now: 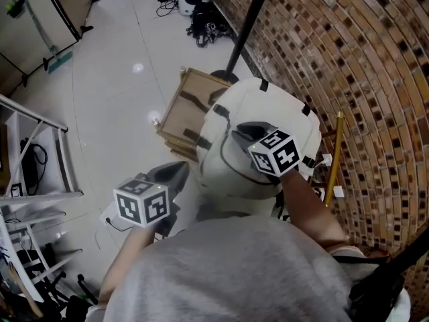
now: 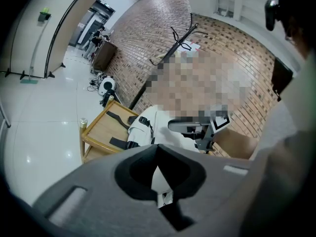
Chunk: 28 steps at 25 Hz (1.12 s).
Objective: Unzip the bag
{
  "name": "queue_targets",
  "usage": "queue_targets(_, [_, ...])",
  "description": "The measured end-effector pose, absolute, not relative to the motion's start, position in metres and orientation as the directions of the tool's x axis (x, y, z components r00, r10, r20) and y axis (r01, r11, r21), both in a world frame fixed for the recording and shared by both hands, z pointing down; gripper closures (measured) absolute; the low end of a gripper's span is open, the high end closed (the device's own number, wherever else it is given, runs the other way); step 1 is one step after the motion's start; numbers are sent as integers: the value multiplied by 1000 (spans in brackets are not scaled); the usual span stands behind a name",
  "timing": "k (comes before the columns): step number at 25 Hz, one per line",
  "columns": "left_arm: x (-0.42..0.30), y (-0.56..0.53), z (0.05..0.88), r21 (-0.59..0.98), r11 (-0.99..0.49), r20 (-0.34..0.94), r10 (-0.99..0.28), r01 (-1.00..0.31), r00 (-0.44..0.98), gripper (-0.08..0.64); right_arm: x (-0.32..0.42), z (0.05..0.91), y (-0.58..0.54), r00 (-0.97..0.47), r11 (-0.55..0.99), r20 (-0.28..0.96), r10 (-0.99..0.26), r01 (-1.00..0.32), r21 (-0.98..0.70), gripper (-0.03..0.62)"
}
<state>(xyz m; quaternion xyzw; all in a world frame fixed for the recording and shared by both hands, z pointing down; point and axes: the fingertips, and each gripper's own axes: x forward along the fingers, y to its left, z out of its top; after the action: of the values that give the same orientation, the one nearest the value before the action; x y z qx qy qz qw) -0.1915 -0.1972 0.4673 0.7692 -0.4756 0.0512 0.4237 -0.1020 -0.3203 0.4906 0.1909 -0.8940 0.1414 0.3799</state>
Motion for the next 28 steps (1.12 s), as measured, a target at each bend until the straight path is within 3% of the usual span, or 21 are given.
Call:
queue_targets(3, [-183, -172, 464, 607, -216, 476, -671, -764, 568, 558, -96, 486, -271, -669, 877, 718, -191, -445, -182, 591])
queue_targets(17, [-92, -20, 497, 657, -340, 504, -465, -673, 728, 558, -28, 508, -23, -710, 731, 703, -45, -503, -460, 591])
queue_targets(28, [-17, 82, 489, 592, -423, 551, -409, -686, 727, 558, 31, 487, 84, -798, 722, 592, -111, -474, -505, 591])
